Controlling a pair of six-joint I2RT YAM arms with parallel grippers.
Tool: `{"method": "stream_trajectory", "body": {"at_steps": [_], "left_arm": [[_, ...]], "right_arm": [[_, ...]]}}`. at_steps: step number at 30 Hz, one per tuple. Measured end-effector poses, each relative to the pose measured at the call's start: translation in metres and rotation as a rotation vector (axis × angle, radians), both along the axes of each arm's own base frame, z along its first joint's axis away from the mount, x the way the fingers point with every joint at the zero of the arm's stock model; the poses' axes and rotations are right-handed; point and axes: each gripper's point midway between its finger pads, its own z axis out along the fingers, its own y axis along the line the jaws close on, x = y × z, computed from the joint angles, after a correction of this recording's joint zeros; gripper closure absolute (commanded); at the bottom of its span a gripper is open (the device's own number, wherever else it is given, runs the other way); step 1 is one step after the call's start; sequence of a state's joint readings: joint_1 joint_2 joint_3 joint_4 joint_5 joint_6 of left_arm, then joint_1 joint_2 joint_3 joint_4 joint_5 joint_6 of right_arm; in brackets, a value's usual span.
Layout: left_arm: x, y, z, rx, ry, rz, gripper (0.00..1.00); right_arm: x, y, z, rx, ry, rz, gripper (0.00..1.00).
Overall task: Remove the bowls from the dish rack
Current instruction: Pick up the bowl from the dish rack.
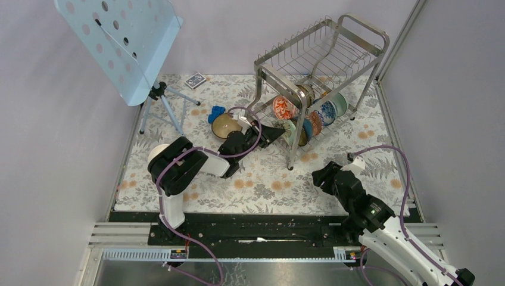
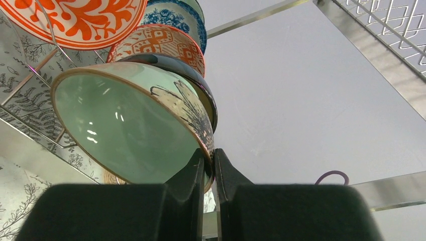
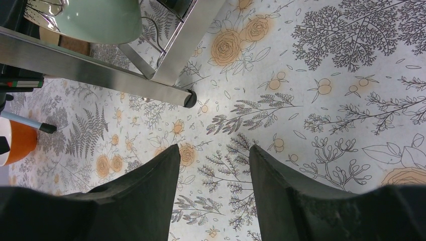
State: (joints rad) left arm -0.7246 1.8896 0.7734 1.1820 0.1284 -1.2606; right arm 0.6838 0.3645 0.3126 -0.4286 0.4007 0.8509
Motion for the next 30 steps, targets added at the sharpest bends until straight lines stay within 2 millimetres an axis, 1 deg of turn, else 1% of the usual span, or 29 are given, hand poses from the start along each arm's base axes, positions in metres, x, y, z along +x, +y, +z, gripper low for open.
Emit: {"method": "stream_trajectory", "body": {"at_steps": [10,16,25,30], "left_arm": [[0.004,0.013,0.001,-0.029,0.001,0.011,1.00],[0.004,0.013,0.004,-0.041,0.003,0.007,1.00],[0.002,0.014,0.016,-0.088,-0.016,-0.009,1.00],[0.002,0.015,0.020,-0.102,-0.017,-0.017,1.00]], "right_arm": [[0.000,0.000,-0.001,0.000,-0.001,0.001,0.40],[0.000,0.000,-0.001,-0.001,-0.001,0.001,0.40],[0.000,0.000,0.001,0.004,-0.007,0.002,0.40],[0.000,0.000,0.001,0.004,-0.010,0.004,0.40]]}}
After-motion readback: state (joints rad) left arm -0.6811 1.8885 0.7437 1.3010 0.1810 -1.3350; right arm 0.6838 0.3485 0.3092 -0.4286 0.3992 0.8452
